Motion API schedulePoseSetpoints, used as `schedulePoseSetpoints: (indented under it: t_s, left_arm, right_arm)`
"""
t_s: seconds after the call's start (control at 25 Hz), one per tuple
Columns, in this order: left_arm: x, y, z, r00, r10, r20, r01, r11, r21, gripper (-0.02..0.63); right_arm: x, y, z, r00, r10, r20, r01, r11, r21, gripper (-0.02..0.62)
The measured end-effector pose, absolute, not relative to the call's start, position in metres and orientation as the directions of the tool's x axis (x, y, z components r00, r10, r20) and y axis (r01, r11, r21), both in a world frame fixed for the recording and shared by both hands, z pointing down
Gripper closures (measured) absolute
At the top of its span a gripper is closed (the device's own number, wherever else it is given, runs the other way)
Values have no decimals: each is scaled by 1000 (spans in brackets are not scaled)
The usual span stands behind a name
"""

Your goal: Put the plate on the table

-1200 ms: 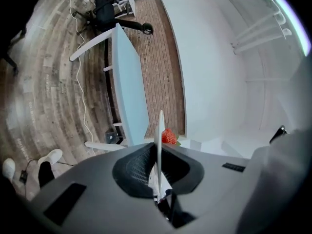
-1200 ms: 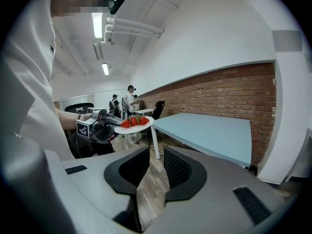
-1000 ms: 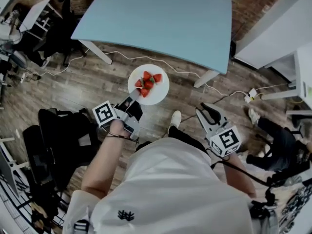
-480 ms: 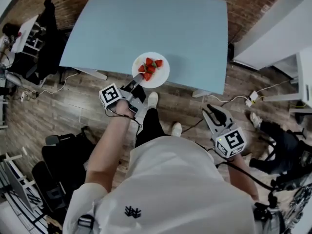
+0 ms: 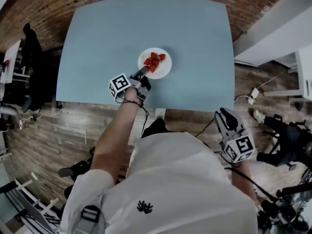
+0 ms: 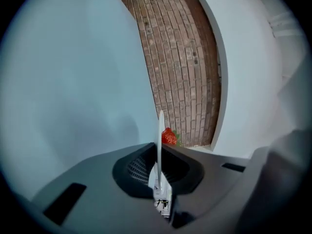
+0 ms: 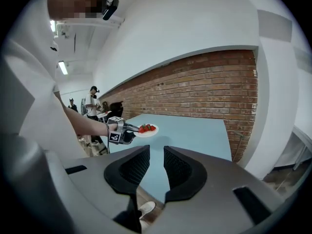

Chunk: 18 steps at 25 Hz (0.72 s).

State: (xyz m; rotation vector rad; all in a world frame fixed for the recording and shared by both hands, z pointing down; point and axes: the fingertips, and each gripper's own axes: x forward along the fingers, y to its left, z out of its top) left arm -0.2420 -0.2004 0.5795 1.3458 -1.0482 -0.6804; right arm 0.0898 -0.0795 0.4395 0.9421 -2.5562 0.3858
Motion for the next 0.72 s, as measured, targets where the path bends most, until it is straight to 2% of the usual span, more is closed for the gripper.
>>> schedulePoseSetpoints:
  t_s: [0.28,0.72]
  left_arm:
    - [-255,-276,624,528,-810,257,-185,185,965,589]
    - [-238,-315,663,620,-728,293,-201,213,956,589]
  right_arm:
    - [56,-113,438,-610,-630,480,-753,649,-107,503]
    - [63,-123,447,-501,-676,541,-833,547,-88,503]
